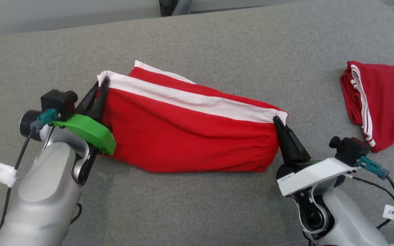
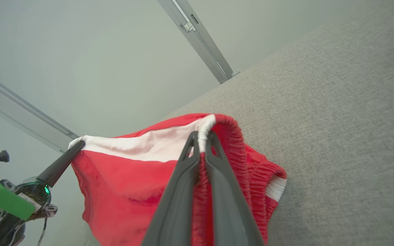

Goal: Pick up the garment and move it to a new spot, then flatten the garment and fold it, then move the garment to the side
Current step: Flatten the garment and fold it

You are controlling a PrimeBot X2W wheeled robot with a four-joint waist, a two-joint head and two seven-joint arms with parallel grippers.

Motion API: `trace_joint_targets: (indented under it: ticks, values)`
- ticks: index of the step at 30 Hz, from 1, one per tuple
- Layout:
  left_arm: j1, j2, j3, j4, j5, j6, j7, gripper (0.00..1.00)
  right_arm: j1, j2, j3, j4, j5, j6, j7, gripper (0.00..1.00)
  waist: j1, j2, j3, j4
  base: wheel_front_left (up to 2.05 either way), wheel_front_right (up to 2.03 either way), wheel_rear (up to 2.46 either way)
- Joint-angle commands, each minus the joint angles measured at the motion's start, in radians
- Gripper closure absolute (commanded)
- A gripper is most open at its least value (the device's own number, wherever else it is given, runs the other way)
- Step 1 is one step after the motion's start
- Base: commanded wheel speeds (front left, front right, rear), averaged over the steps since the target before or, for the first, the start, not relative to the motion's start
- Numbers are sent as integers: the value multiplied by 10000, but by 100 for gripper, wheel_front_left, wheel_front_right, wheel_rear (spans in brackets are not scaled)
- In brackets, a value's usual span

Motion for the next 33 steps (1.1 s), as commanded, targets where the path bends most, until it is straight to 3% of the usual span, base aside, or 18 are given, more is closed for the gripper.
trace_joint_targets:
  ticks: [1, 13, 27, 28, 29, 30, 33]
  values:
    - [-305, 53, -81, 162, 106, 24, 9, 100, -222, 96, -81, 32, -120, -3, -24, 100, 1, -1, 1210, -712, 0, 0, 0]
    - [-2303, -127, -945, 1760, 190, 24, 7, 100, -790, 913, -742, 411, -1039, -3, -22, 100, 1, -1, 2101, -1056, 0, 0, 0]
    - [-2672, -139, -295, 2201, 1012, 27, 7, 100, -990, 1090, -924, 548, -1669, -3, -24, 100, 1, -1, 2223, -1281, 0, 0, 0]
    - [-2658, -151, -239, 2228, 1056, 27, 7, 86, -969, 1092, -889, 573, -1558, -3, -24, 100, 1, -1, 2201, -1277, 0, 0, 0]
    - [-2588, -180, -201, 2313, 1034, 27, 9, 60, -963, 1094, -832, 663, -1587, -3, -24, 71, 1, -1, 2170, -1268, 0, 0, 0]
    - [-2511, -217, -157, 2372, 1066, 26, 7, 0, -956, 1089, -837, 761, -1502, -3, -22, 0, 1, -1, 2099, -1249, 0, 0, 0]
    - [-2376, -269, -109, 2388, 1084, 26, 9, 0, -985, 1088, -955, 839, -1805, -3, -24, 0, 1, -1, 1999, -1229, 0, 0, 0]
